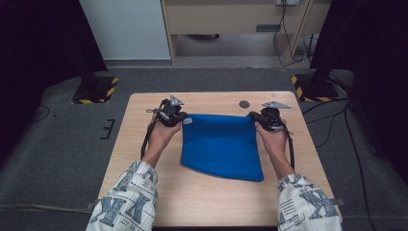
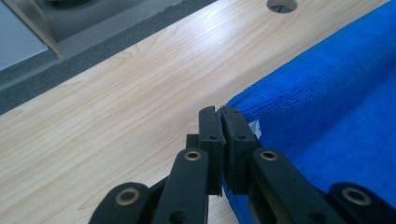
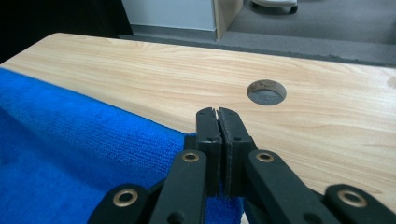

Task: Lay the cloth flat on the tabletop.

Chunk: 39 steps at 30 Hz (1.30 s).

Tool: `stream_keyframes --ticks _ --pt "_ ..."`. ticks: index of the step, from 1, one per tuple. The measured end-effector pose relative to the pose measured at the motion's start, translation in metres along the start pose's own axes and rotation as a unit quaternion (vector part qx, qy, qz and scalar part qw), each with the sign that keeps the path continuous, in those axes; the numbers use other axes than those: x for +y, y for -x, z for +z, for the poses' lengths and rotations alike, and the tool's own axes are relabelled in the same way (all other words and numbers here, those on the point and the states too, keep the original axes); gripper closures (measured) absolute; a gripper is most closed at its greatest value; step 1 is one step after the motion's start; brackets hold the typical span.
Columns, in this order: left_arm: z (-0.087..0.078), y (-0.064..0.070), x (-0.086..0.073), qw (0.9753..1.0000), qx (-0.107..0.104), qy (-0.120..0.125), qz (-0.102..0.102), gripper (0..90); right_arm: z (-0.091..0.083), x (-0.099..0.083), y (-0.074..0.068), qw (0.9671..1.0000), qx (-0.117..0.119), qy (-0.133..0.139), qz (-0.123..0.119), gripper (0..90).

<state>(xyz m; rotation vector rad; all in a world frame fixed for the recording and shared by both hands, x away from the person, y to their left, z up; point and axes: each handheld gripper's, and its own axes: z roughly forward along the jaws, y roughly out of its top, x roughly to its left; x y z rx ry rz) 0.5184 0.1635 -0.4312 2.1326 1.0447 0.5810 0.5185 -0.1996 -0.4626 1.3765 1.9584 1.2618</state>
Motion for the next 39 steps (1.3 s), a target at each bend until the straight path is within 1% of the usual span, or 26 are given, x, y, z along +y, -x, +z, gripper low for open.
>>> stream_keyframes --ticks 2,4,5,6,7,8,9,11,12,15,17,18,20,21,22,23,24,25,27,30,32,33,34,35,37,39 --pt "0.004 -0.002 -0.001 1.0000 0.001 0.004 -0.006 87.4 0.005 -0.001 0.003 0.9999 0.002 0.003 0.012 88.2" --pt "0.007 -0.003 -0.001 0.9999 0.005 0.009 -0.004 87.4 0.009 0.000 0.004 0.9999 0.000 0.003 0.014 87.9" --pt "0.007 -0.003 -0.001 0.9999 0.005 0.009 -0.004 87.1 0.012 0.001 0.005 0.9999 -0.001 0.004 0.014 86.3" --pt "0.010 -0.005 -0.002 0.9999 0.009 0.011 -0.005 85.2 0.015 0.002 0.006 0.9999 -0.004 0.006 0.014 80.3" --pt "0.014 -0.006 -0.003 0.9997 0.014 0.017 -0.010 85.2 0.015 0.002 0.006 0.9999 -0.004 0.006 0.014 80.3" --pt "0.017 -0.008 -0.003 0.9994 0.022 0.019 -0.019 78.2 0.018 0.003 0.008 0.9997 -0.009 0.012 0.017 68.8" --pt "0.019 -0.011 -0.004 0.9985 0.033 0.028 -0.033 62.0 0.020 0.003 0.012 0.9988 -0.035 0.022 0.028 52.4" --pt "0.015 -0.012 -0.002 0.9976 0.037 0.046 -0.038 55.7 0.018 0.003 0.015 0.9982 -0.045 0.022 0.034 41.7" --pt "0.013 -0.013 -0.002 0.9975 0.036 0.050 -0.035 51.9 0.017 0.004 0.015 0.9983 -0.048 0.018 0.027 40.3" --pt "0.005 -0.013 -0.001 0.9977 0.043 0.045 -0.025 49.3 0.010 0.003 0.013 0.9990 -0.043 0.009 0.007 36.1" --pt "-0.002 -0.013 -0.002 0.9981 0.041 0.042 -0.020 48.1 0.006 0.002 0.010 0.9995 -0.032 0.004 0.004 34.4" --pt "-0.006 -0.012 -0.004 0.9979 0.041 0.047 -0.016 48.1 0.003 0.001 0.008 0.9996 -0.028 0.002 0.000 33.3" --pt "-0.014 -0.010 -0.007 0.9977 0.035 0.055 -0.017 47.8 -0.004 -0.002 0.002 0.9998 -0.017 0.002 -0.005 31.5" --pt "-0.014 -0.010 -0.007 0.9977 0.035 0.055 -0.017 47.5 -0.004 -0.002 0.002 0.9998 -0.017 0.002 -0.005 31.5" --pt "-0.018 -0.008 -0.009 0.9977 0.032 0.058 -0.015 47.5 -0.007 -0.003 -0.001 0.9998 -0.014 -0.001 -0.011 30.3" --pt "-0.021 -0.005 -0.011 0.9977 0.030 0.059 -0.012 47.5 -0.014 -0.007 -0.007 0.9999 -0.003 -0.002 -0.014 29.8" --pt "-0.028 -0.001 -0.017 0.9974 0.024 0.068 -0.011 47.5 -0.017 -0.010 -0.010 0.9998 0.001 -0.002 -0.020 29.9" --pt "-0.031 0.002 -0.021 0.9973 0.021 0.070 -0.012 47.7 -0.020 -0.013 -0.012 0.9998 0.004 -0.002 -0.021 31.3" --pt "-0.037 0.008 -0.029 0.9971 0.012 0.075 -0.009 47.6 -0.027 -0.019 -0.016 0.9995 0.014 -0.002 -0.027 36.3" --pt "-0.045 0.015 -0.043 0.9966 0.005 0.082 -0.008 47.6 -0.037 -0.029 -0.022 0.9992 0.030 0.001 -0.028 45.0" --pt "-0.047 0.017 -0.048 0.9965 0.001 0.083 -0.007 47.5 -0.040 -0.033 -0.024 0.9989 0.033 -0.001 -0.034 47.4" --pt "-0.049 0.018 -0.053 0.9966 -0.001 0.082 -0.007 47.5 -0.043 -0.036 -0.026 0.9986 0.036 -0.001 -0.038 50.2" --pt "-0.052 0.021 -0.064 0.9964 -0.005 0.083 -0.013 47.2 -0.050 -0.043 -0.029 0.9981 0.046 -0.003 -0.042 54.5" --pt "-0.054 0.022 -0.069 0.9960 -0.009 0.087 -0.020 47.1 -0.053 -0.047 -0.030 0.9979 0.047 -0.003 -0.044 55.8" --pt "-0.055 0.025 -0.080 0.9961 -0.016 0.083 -0.027 46.8 -0.059 -0.054 -0.031 0.9975 0.053 -0.003 -0.047 58.2" --pt "-0.057 0.028 -0.091 0.9954 -0.026 0.085 -0.036 45.8 -0.065 -0.061 -0.033 0.9970 0.057 -0.006 -0.052 60.8"
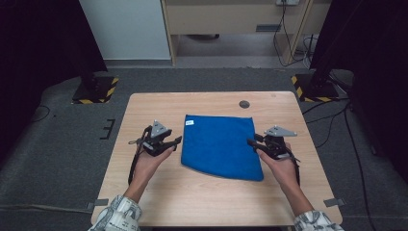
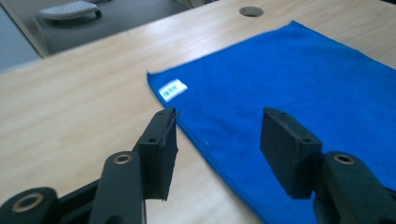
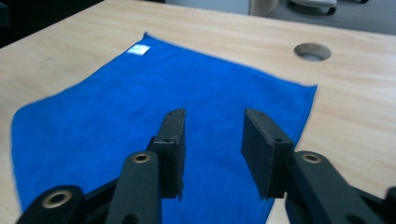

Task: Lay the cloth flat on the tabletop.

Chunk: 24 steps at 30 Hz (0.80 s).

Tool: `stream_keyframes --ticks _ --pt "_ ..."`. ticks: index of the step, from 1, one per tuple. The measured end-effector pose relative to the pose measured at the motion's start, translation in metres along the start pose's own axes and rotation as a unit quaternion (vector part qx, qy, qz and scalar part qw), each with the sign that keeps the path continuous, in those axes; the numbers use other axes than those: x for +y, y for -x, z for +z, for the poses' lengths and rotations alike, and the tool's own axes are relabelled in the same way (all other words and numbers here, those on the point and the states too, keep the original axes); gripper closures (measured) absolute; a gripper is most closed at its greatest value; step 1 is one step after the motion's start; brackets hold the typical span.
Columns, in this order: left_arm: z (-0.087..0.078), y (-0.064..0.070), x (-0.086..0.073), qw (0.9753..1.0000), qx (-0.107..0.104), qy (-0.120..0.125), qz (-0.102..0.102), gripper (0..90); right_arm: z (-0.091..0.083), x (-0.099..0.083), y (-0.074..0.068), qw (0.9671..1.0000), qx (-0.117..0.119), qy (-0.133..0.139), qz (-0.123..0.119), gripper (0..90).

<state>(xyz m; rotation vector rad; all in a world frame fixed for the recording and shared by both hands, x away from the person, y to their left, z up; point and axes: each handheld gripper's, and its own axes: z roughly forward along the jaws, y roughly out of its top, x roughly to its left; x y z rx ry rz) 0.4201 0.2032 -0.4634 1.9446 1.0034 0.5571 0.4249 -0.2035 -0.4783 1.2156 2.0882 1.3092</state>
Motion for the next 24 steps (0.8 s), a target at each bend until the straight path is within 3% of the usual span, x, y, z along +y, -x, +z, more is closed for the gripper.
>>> stream_keyframes --ticks 7,11,13,16,24 --pt "-0.012 0.006 -0.029 0.9997 -0.019 0.000 -0.015 47.0 -0.017 -0.021 -0.009 0.9998 0.019 -0.004 -0.005 65.6" --pt "-0.017 0.008 -0.038 0.9994 -0.029 -0.008 -0.013 48.0 -0.022 -0.031 -0.018 0.9992 0.029 -0.014 -0.022 67.0" --pt "-0.021 0.012 -0.046 0.9988 -0.045 -0.006 -0.019 49.5 -0.024 -0.036 -0.023 0.9988 0.036 -0.018 -0.029 67.2" --pt "-0.024 0.019 -0.052 0.9985 -0.049 -0.025 0.007 49.3 -0.027 -0.044 -0.030 0.9980 0.045 -0.026 -0.035 67.4" --pt "-0.019 0.021 -0.062 0.9968 -0.069 -0.039 -0.009 48.3 -0.027 -0.053 -0.042 0.9960 0.065 -0.039 -0.047 68.2"
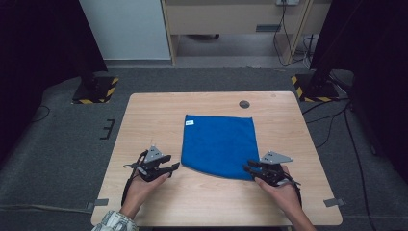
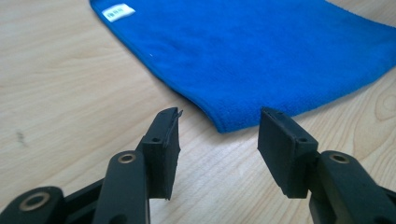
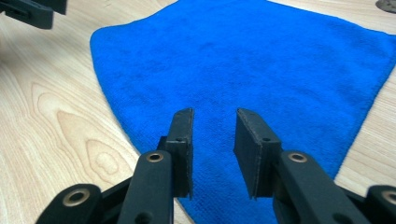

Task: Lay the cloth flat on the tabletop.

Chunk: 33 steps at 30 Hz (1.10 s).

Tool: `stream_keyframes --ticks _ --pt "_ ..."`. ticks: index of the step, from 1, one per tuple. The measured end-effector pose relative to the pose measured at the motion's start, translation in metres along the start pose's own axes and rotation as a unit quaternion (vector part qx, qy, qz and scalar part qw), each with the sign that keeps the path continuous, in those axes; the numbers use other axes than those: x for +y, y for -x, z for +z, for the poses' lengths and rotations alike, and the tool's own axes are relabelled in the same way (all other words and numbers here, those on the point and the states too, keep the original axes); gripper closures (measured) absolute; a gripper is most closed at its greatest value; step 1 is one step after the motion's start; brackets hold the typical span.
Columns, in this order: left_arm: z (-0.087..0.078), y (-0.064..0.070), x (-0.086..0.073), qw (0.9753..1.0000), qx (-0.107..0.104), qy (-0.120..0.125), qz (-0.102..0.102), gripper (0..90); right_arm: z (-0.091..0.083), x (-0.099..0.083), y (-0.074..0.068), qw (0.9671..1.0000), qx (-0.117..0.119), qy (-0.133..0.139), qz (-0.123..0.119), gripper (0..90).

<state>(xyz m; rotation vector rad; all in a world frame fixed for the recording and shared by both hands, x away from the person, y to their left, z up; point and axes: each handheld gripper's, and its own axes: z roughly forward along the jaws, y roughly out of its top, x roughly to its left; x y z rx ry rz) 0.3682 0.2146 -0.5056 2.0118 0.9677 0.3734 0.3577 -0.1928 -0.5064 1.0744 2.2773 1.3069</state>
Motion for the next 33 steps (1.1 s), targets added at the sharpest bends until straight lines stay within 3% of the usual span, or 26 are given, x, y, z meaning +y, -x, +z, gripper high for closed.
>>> stream_keyframes --ticks 2,5,11,21,25,29,33 --pt "0.004 0.003 0.000 1.0000 -0.008 -0.004 0.003 48.2 0.001 -0.001 -0.002 1.0000 0.004 -0.002 -0.003 69.0" --pt "0.010 0.008 0.000 0.9996 -0.002 -0.021 0.017 46.3 0.003 -0.003 -0.005 0.9999 0.007 -0.009 -0.011 68.7" --pt "0.019 0.007 -0.002 0.9994 -0.005 -0.031 0.014 41.3 0.006 -0.004 -0.008 0.9997 0.011 -0.020 -0.012 60.3" --pt "0.036 0.006 0.001 0.9987 -0.007 -0.049 0.013 43.5 0.014 -0.007 -0.015 0.9984 0.028 -0.040 -0.028 52.0" --pt "0.040 0.006 0.002 0.9983 -0.009 -0.055 0.017 48.2 0.020 -0.010 -0.017 0.9971 0.031 -0.057 -0.040 51.4" --pt "0.040 0.006 0.003 0.9985 -0.010 -0.050 0.020 59.0 0.023 -0.011 -0.018 0.9961 0.033 -0.066 -0.048 55.2" --pt "0.039 0.003 0.005 0.9987 -0.021 -0.044 0.010 69.5 0.026 -0.012 -0.019 0.9945 0.040 -0.079 -0.056 69.2"
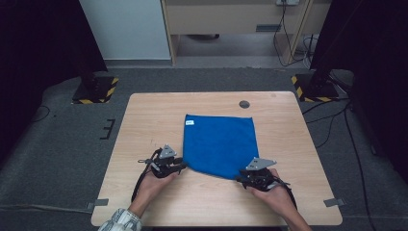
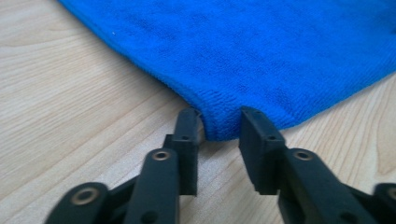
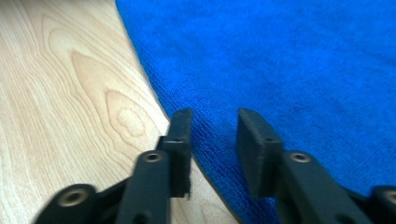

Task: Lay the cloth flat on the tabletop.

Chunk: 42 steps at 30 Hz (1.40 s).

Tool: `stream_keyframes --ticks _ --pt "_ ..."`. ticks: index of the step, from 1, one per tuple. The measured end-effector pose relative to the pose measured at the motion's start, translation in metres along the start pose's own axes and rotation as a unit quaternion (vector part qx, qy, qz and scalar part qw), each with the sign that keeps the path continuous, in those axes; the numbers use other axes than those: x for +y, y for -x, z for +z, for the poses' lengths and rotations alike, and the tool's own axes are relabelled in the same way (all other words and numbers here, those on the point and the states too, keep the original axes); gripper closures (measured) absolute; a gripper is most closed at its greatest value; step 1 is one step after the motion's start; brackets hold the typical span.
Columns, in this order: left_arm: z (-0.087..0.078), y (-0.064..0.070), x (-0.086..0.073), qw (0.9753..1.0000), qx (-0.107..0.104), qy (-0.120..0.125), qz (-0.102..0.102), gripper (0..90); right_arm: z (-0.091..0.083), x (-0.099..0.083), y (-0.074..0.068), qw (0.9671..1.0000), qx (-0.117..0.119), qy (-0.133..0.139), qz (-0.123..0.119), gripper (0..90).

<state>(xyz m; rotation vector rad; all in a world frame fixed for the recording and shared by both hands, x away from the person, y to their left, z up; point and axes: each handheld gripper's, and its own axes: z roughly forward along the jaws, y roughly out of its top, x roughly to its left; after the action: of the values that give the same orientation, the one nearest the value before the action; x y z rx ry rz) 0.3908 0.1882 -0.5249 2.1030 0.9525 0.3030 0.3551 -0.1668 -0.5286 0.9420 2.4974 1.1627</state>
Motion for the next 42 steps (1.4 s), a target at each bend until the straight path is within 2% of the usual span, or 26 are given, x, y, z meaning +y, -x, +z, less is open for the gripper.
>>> stream_keyframes --ticks 2,5,8,11,15,18,20,23,26,28,30,31,37,38,39,41,42 --pt "0.001 -0.001 0.001 1.0000 -0.006 -0.003 -0.002 73.9 0.001 0.000 0.000 1.0000 0.002 -0.003 -0.004 76.0" --pt "0.003 0.000 0.005 1.0000 -0.001 -0.007 0.007 81.0 0.002 0.001 0.000 1.0000 0.004 -0.006 -0.006 84.8" --pt "0.005 0.000 0.012 0.9999 0.003 -0.011 0.009 87.4 0.001 0.003 0.002 1.0000 0.008 0.000 -0.005 89.1" --pt "0.002 0.002 0.019 1.0000 0.002 0.001 0.005 88.1 -0.003 0.008 0.005 0.9999 0.009 0.013 0.003 89.7" --pt "0.006 0.000 0.030 0.9999 0.008 -0.006 -0.004 88.0 -0.006 0.014 0.015 0.9993 0.009 0.032 0.020 89.8" --pt "0.013 -0.002 0.036 0.9999 0.008 -0.014 -0.004 87.4 -0.006 0.017 0.025 0.9988 -0.001 0.030 0.039 89.7" --pt "0.024 -0.007 0.046 0.9996 0.016 -0.023 -0.007 86.9 -0.002 0.017 0.032 0.9983 -0.007 0.023 0.053 89.7" --pt "0.033 -0.012 0.053 0.9994 0.018 -0.023 -0.020 86.7 0.004 0.016 0.042 0.9973 -0.018 0.016 0.069 89.5" --pt "0.041 -0.014 0.057 0.9992 0.020 -0.023 -0.023 82.7 0.009 0.016 0.048 0.9966 -0.030 0.010 0.076 87.5" --pt "0.041 -0.014 0.057 0.9995 0.022 -0.017 -0.017 77.2 0.011 0.016 0.050 0.9959 -0.033 0.010 0.084 85.1" --pt "0.040 -0.013 0.057 0.9995 0.028 -0.010 -0.011 70.3 0.012 0.015 0.050 0.9960 -0.037 0.008 0.081 82.9" --pt "0.035 -0.012 0.057 0.9994 0.032 0.007 -0.009 65.9 0.012 0.014 0.049 0.9960 -0.037 0.004 0.081 82.9" --pt "0.019 -0.009 0.055 0.9990 0.028 0.033 -0.012 56.7 0.014 0.013 0.050 0.9956 -0.043 0.003 0.083 81.1" --pt "0.017 -0.008 0.054 0.9991 0.023 0.035 -0.008 56.0 0.014 0.013 0.050 0.9953 -0.045 0.002 0.086 80.5" --pt "0.016 -0.006 0.053 0.9993 0.018 0.032 -0.003 55.9 0.014 0.013 0.051 0.9953 -0.045 0.001 0.086 80.5" --pt "0.016 -0.003 0.049 0.9995 0.020 0.022 0.007 55.3 0.014 0.013 0.052 0.9952 -0.045 0.001 0.087 80.4" --pt "0.017 -0.003 0.047 0.9996 0.019 0.019 0.005 55.2 0.014 0.012 0.052 0.9952 -0.045 0.001 0.087 80.4"
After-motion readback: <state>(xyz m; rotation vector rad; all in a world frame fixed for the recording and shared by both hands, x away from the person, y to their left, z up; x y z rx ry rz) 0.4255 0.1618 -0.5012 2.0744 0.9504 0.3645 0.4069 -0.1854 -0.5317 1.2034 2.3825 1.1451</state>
